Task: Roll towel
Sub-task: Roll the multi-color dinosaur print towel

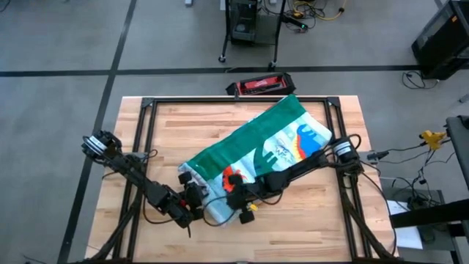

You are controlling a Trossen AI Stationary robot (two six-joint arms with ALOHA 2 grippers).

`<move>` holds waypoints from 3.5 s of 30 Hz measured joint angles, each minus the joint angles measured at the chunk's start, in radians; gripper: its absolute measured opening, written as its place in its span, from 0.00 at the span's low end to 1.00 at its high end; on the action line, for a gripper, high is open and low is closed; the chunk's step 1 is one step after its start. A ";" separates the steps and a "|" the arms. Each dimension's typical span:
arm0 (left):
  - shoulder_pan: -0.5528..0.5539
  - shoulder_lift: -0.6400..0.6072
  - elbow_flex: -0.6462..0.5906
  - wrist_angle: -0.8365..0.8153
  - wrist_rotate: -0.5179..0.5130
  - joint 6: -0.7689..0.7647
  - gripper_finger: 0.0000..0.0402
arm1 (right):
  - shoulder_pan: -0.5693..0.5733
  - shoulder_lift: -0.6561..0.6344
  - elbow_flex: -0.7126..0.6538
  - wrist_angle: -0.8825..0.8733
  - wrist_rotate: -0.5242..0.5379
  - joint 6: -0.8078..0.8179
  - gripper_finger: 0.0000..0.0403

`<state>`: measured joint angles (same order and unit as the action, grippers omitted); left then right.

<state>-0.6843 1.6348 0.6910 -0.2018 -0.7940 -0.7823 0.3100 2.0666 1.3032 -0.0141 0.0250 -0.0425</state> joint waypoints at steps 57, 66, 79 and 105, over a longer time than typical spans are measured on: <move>0.036 -0.034 0.001 -0.024 -0.037 0.145 0.30 | -0.002 0.056 0.008 0.091 -0.456 0.086 0.00; 0.038 -0.003 0.000 -0.017 -0.037 0.123 0.30 | 0.000 0.018 0.036 -0.036 -0.475 0.030 0.00; 0.039 0.013 -0.019 0.028 0.018 0.188 0.30 | 0.006 -0.069 0.050 -0.072 -0.251 -0.044 0.00; 0.045 -0.104 -0.022 -0.023 -0.060 0.190 0.30 | -0.127 0.201 0.067 0.424 -0.428 -0.021 0.00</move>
<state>-0.6398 1.5303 0.6689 -0.2252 -0.8537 -0.5922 0.1829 2.2680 1.3701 0.4095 -0.4035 -0.0632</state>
